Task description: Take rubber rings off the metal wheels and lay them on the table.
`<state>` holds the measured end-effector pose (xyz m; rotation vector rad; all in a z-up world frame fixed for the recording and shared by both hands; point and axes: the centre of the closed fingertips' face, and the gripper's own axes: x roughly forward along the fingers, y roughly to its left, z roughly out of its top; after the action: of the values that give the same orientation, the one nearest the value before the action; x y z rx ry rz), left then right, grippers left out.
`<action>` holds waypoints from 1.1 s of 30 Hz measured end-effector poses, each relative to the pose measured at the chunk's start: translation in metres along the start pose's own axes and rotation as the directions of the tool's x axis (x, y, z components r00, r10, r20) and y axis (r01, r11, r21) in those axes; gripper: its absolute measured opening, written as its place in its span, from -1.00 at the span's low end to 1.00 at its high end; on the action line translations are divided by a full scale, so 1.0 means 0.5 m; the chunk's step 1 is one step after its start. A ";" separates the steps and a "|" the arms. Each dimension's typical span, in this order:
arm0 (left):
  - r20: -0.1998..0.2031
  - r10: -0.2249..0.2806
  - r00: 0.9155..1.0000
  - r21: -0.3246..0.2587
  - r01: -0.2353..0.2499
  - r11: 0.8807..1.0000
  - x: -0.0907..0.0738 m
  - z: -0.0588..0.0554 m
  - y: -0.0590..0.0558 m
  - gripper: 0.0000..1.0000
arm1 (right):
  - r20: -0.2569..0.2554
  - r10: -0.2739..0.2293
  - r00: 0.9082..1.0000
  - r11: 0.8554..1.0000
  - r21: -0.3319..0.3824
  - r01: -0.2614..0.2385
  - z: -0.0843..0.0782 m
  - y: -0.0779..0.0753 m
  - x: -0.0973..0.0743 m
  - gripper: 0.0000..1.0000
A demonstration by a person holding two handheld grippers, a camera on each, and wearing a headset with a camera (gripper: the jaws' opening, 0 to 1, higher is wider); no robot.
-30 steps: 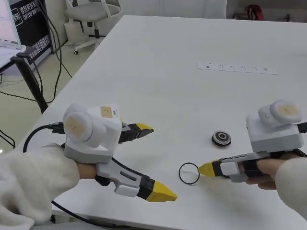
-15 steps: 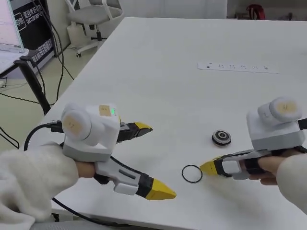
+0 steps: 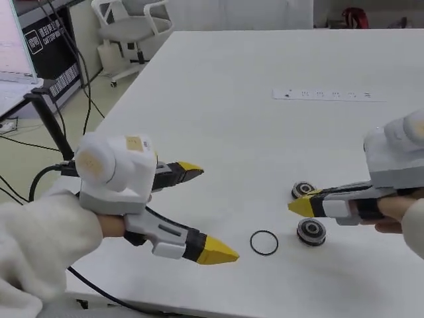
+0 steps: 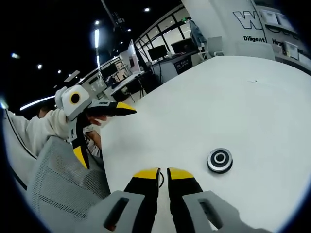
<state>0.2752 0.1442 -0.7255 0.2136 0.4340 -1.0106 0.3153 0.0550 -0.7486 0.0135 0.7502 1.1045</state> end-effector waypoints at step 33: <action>0.064 -0.114 0.991 0.105 0.107 0.989 0.152 0.174 0.008 1.00 | 0.145 -0.103 0.984 0.994 0.049 0.097 0.014 -0.113 -0.114 -0.50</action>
<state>0.3352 0.0557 -0.6817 0.2463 0.3338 -1.1474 0.3510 -0.0156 -0.7329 0.0915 0.6342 0.9805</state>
